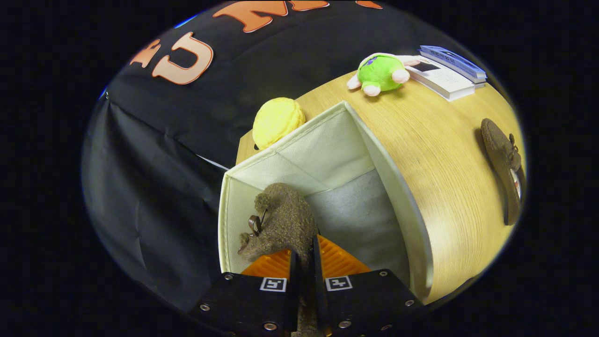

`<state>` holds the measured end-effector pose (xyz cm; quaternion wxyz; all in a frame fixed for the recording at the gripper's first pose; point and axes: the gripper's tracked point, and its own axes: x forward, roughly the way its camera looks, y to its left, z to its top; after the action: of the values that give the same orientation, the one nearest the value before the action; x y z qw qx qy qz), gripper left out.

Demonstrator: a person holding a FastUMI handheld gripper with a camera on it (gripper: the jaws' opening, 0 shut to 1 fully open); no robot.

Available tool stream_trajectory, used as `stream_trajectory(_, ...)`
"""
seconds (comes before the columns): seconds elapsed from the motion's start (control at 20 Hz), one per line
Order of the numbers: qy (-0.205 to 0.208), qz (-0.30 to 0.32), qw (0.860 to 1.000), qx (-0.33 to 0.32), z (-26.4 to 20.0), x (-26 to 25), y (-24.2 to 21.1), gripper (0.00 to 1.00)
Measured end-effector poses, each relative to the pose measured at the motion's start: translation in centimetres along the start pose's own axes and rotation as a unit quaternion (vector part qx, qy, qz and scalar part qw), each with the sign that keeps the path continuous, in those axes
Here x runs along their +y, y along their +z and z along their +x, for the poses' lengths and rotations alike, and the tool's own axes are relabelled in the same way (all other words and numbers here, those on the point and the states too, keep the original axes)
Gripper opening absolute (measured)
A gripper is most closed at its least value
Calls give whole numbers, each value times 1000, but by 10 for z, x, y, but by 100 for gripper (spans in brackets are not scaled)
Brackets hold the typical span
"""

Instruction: Open the storage box then place both shoes into the box .Put the left shoe in first, then the right shoe, with the right side of both shoes facing outward in a uniform manner.

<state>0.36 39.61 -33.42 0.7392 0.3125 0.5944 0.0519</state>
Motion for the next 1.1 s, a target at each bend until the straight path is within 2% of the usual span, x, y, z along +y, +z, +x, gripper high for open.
stream_trajectory(0.15,17,-7,1000,19,-2,8,-10,24)
stream_trajectory(0.3,58,-20,998,27,-15,23,-13,40)
stream_trajectory(0.35,65,-27,997,24,-23,22,-11,43)
stream_trajectory(0.5,73,-60,995,-27,-53,11,11,58)
stream_trajectory(0.7,105,-102,985,-87,-112,5,35,71)
stream_trajectory(0.9,88,-137,976,-143,-155,-39,57,84)
stream_trajectory(1.1,52,-147,972,-176,-177,-97,73,92)
